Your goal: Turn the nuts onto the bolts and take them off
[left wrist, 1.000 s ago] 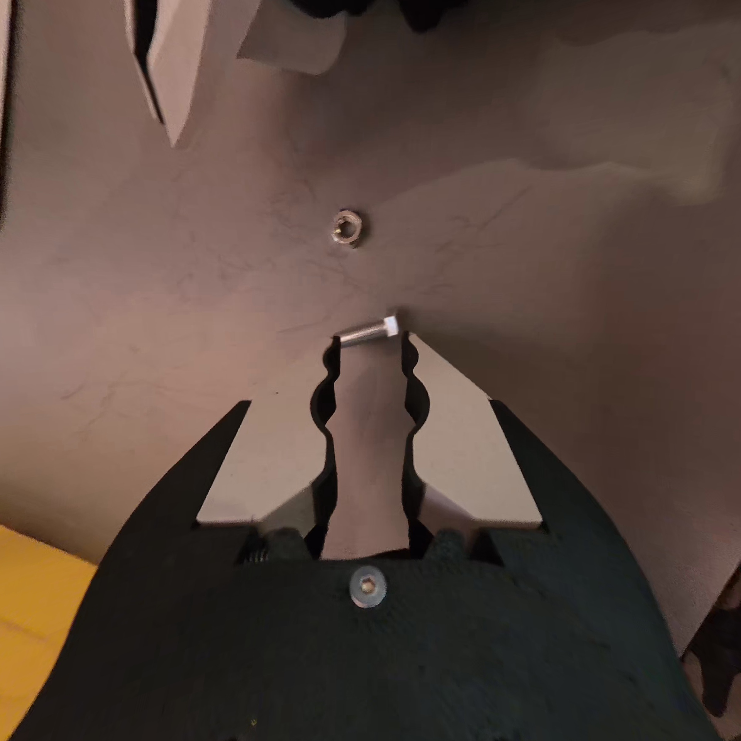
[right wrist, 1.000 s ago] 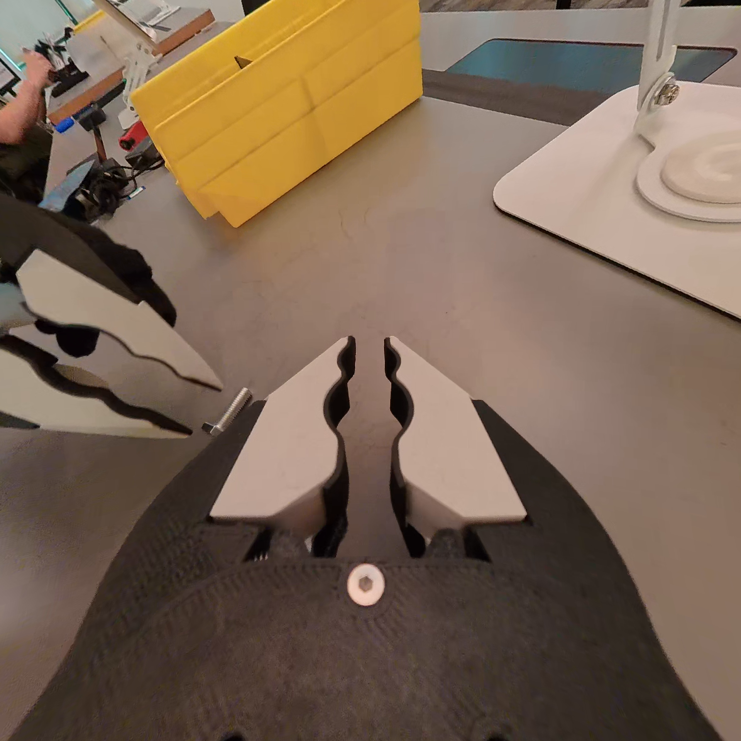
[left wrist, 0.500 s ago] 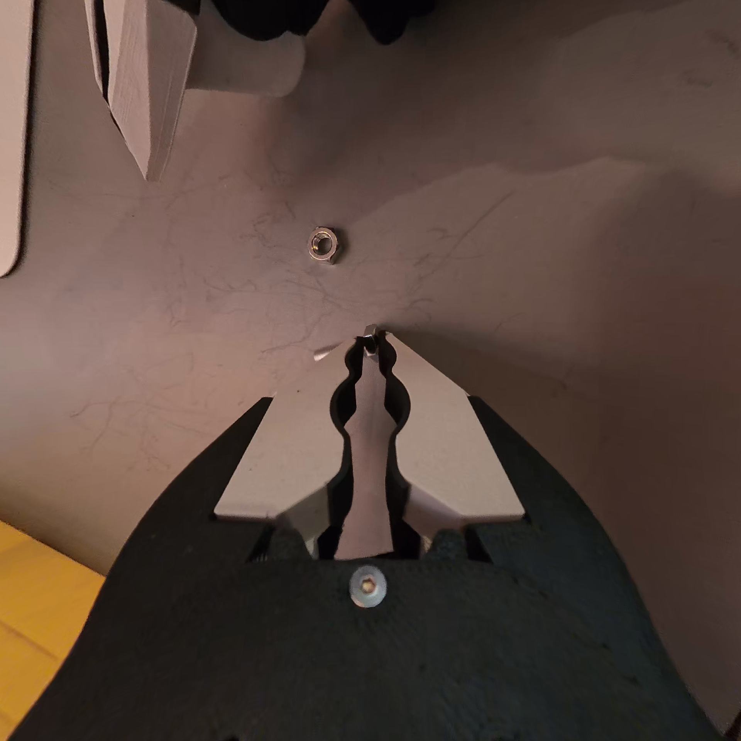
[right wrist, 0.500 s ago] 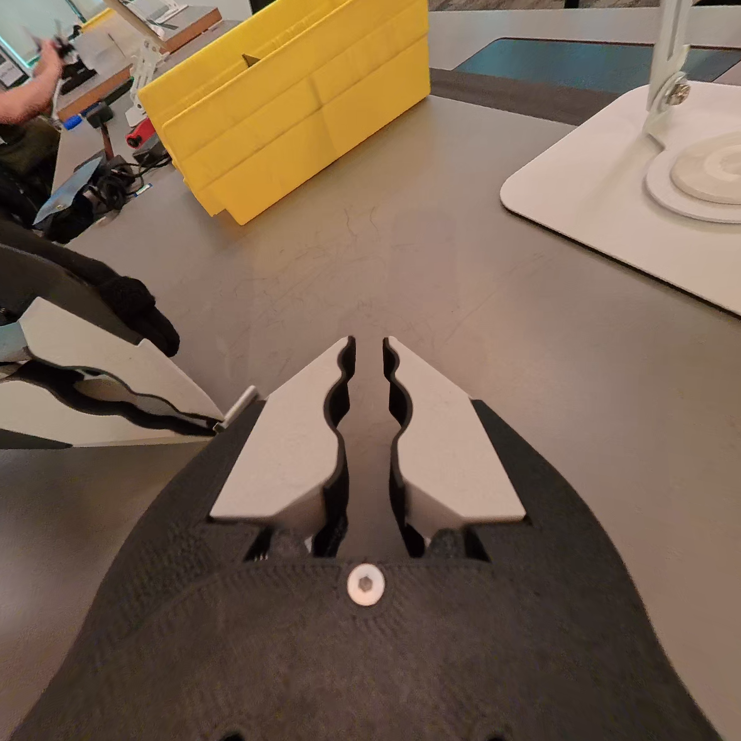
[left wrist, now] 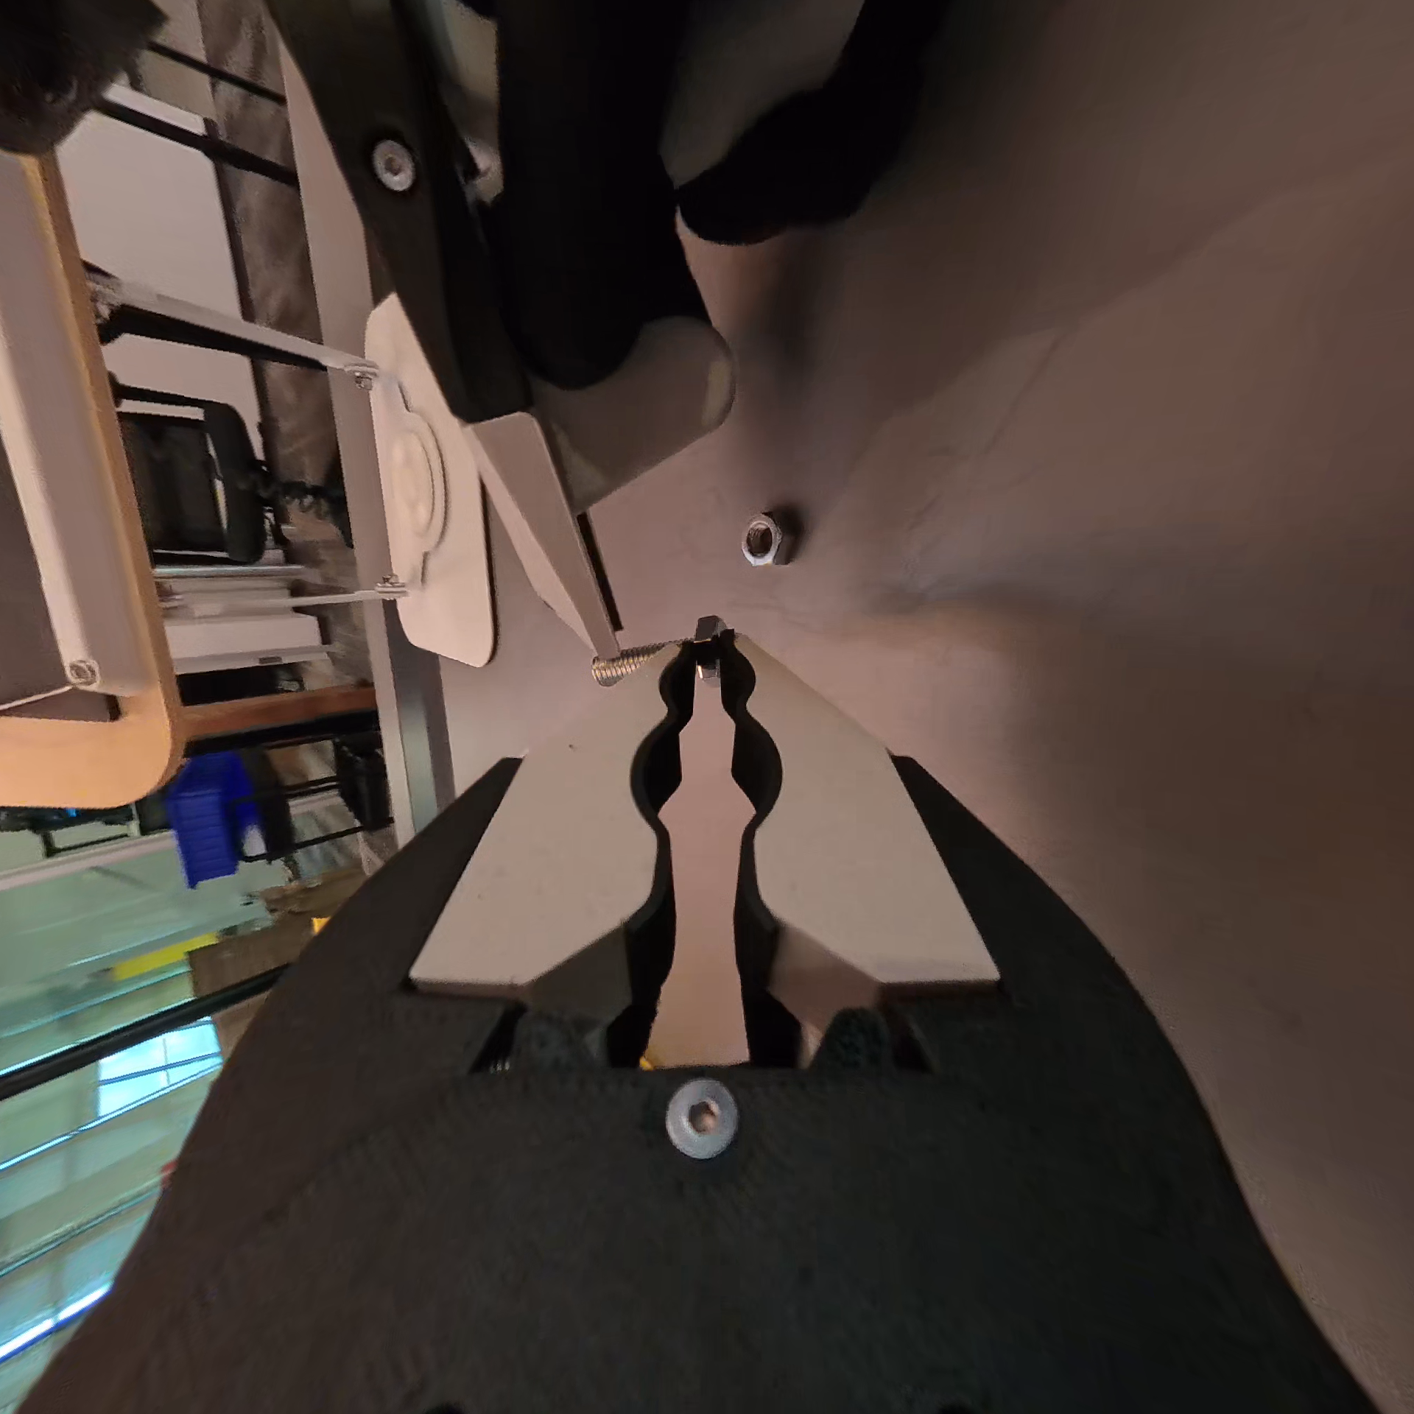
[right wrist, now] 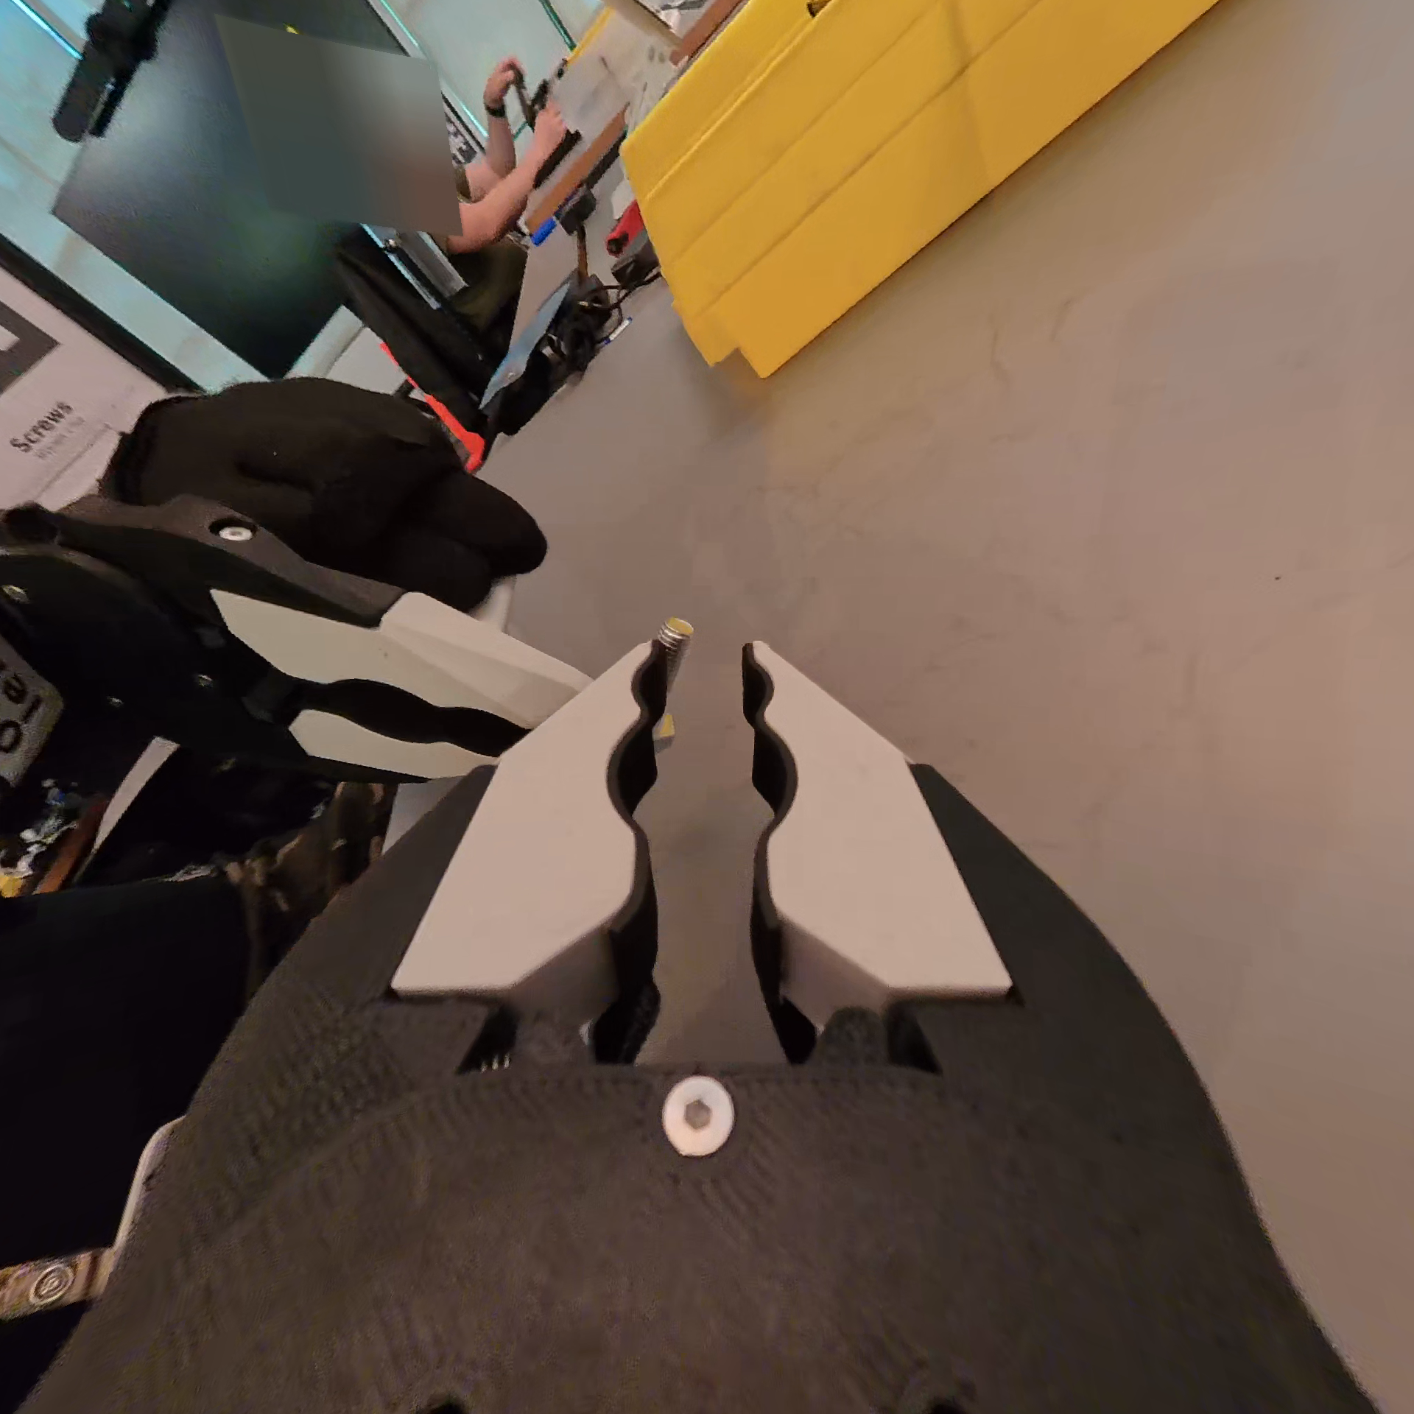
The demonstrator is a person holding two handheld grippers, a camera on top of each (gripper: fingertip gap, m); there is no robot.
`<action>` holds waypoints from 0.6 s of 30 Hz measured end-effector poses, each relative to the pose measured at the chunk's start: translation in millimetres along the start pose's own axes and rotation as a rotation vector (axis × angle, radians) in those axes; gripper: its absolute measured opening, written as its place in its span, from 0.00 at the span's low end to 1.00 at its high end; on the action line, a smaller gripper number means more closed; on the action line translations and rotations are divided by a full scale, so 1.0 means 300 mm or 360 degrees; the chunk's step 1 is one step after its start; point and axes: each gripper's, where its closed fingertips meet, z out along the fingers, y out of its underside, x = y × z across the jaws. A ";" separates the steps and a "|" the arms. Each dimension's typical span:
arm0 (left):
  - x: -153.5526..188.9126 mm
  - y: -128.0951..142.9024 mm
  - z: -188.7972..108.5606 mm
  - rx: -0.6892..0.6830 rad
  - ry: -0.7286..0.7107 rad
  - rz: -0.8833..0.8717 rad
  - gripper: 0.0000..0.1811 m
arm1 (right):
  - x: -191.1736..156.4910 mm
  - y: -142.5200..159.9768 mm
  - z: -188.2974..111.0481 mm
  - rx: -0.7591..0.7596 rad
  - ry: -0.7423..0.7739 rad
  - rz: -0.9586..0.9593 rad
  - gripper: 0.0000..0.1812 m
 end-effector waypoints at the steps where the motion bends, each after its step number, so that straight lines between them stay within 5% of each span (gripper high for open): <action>1: 0.004 -0.002 0.001 0.0006 0.0000 0.0012 0.02 | -0.007 0.002 0.001 -0.0004 -0.0027 0.0008 0.10; 14: -0.019 -0.022 0.006 0.0037 -0.0085 -0.0043 0.03 | -0.036 -0.001 0.006 0.0016 -0.0119 0.0057 0.05; 18: -0.038 -0.021 -0.018 0.0196 -0.0041 -0.0586 0.03 | -0.017 -0.018 -0.008 0.0075 -0.0051 0.0024 0.05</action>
